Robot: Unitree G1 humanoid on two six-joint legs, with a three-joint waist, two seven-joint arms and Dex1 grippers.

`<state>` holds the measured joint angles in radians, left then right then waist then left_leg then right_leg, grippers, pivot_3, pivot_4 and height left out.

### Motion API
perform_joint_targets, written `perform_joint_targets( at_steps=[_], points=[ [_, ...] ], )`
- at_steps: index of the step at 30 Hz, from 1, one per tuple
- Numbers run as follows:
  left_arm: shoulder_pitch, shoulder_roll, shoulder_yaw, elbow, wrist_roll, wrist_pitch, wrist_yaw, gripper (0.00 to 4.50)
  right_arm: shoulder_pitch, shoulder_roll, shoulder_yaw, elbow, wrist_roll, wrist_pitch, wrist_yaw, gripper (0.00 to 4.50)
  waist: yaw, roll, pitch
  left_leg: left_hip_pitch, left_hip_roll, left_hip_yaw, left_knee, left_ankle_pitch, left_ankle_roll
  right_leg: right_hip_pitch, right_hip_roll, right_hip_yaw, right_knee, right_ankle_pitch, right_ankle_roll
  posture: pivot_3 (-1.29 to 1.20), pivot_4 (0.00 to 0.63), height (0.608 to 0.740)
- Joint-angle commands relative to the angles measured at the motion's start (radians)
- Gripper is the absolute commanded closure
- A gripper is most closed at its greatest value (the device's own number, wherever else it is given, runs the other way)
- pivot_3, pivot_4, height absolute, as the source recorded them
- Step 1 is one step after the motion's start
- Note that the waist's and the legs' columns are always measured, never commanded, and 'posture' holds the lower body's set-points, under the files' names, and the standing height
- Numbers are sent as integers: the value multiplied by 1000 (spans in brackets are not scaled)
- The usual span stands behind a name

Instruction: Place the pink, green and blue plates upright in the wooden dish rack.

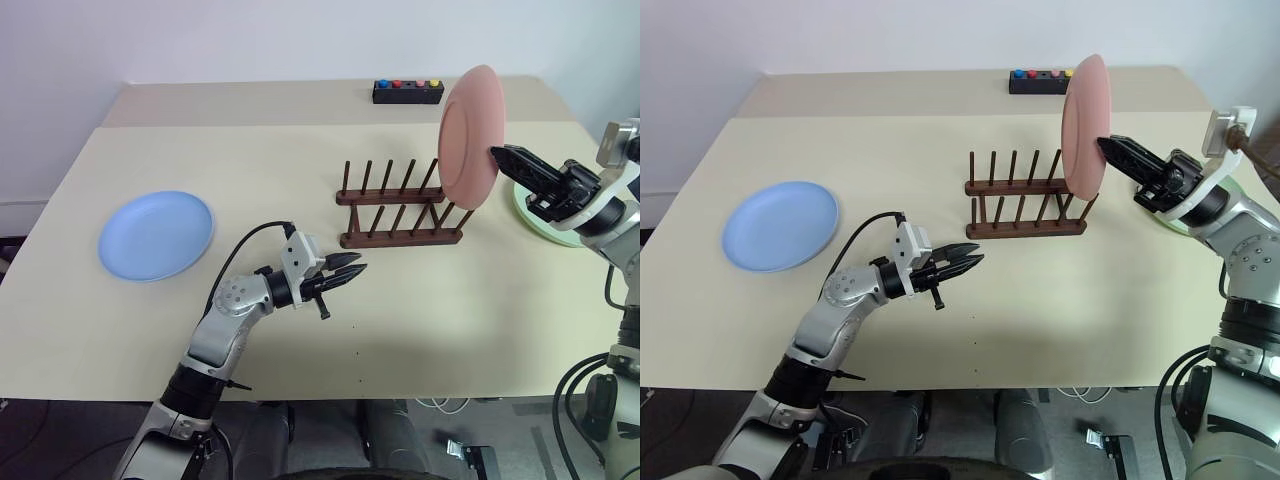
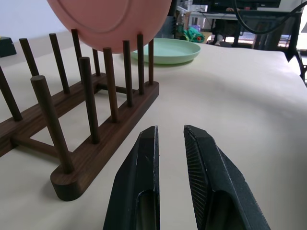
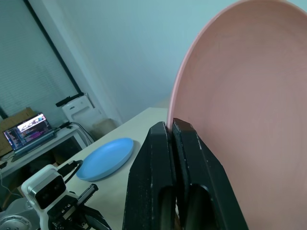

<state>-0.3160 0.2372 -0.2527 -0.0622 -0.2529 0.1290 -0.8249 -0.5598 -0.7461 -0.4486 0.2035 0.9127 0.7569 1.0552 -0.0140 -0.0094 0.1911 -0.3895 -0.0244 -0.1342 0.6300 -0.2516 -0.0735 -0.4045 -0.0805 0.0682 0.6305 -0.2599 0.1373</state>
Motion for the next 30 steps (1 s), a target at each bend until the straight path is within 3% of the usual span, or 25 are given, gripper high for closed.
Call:
perform_joint_targets(
  at_steps=[1,4,18,25,28,30],
  points=[
    [6,1,6,-36,-12,-3,2,3693,-4,-17,-37,-3,10,-11,-2,2712,0,0,0,0,0,0,0,0,0,0,0,0,0,0,0,0,150,740],
    [7,1,6,-38,-12,-1,3,3693,-4,-14,-36,2,-12,-39,-17,1248,-1,0,0,0,0,0,0,0,0,0,0,0,0,0,0,0,150,740],
    [12,1,8,-40,-12,0,6,3693,3,-30,-138,25,-97,-214,-186,1248,0,0,0,0,0,0,0,0,0,0,0,0,0,0,0,0,150,740],
    [11,1,8,-39,-13,0,4,3693,126,-121,-140,80,-299,-378,-253,1248,0,1,0,0,0,0,0,0,0,0,0,0,0,0,0,0,150,740],
    [3,-2,5,-30,-14,-2,-2,3693,192,-175,-27,153,-505,-504,-305,12,-1,1,-1,0,0,1,1,0,0,0,0,1,0,0,0,0,150,740],
    [-3,-6,2,-23,-13,-4,-6,3693,221,-200,78,212,-666,-626,-356,12,-7,2,-1,1,0,1,0,0,0,0,0,1,0,0,0,0,150,740]
  ],
)
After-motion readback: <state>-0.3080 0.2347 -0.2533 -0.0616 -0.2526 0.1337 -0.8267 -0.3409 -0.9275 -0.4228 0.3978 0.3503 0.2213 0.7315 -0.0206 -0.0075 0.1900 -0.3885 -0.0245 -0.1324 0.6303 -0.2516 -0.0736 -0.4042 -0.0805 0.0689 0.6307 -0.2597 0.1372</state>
